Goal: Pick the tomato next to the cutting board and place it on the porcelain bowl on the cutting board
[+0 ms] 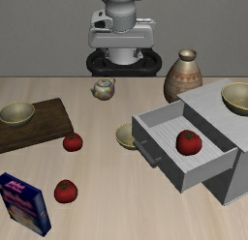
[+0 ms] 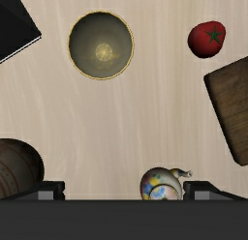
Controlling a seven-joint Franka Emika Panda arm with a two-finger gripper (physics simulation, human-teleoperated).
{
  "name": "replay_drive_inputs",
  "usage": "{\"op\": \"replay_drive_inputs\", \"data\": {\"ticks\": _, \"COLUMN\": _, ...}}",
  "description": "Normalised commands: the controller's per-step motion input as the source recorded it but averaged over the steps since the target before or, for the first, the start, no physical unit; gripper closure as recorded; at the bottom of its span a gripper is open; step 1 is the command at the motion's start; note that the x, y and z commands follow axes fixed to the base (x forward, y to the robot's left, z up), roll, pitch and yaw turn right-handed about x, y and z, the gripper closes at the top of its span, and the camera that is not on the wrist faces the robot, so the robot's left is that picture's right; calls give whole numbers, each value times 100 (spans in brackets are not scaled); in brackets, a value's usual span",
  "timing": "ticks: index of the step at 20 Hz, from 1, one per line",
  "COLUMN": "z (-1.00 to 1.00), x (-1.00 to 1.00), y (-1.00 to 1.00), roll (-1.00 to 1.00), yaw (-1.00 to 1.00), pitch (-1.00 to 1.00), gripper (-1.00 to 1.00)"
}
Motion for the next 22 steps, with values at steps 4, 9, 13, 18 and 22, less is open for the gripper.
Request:
{"op": "replay_drive_inputs", "data": {"ticks": 4, "z": 0, "x": 100, "y": 0, "roll": 0, "yaw": 0, "pitch": 0, "gripper": -100}}
{"op": "replay_drive_inputs", "data": {"ticks": 9, "z": 0, "x": 100, "y": 0, "roll": 0, "yaw": 0, "pitch": 0, "gripper": -100}}
{"op": "replay_drive_inputs", "data": {"ticks": 13, "z": 0, "x": 100, "y": 0, "roll": 0, "yaw": 0, "pitch": 0, "gripper": -100}}
{"op": "replay_drive_inputs", "data": {"ticks": 18, "z": 0, "x": 0, "y": -100, "roll": 0, "yaw": 0, "pitch": 0, "gripper": -100}}
{"op": "replay_drive_inputs", "data": {"ticks": 22, "z": 0, "x": 0, "y": -100, "roll": 0, "yaw": 0, "pitch": 0, "gripper": -100}}
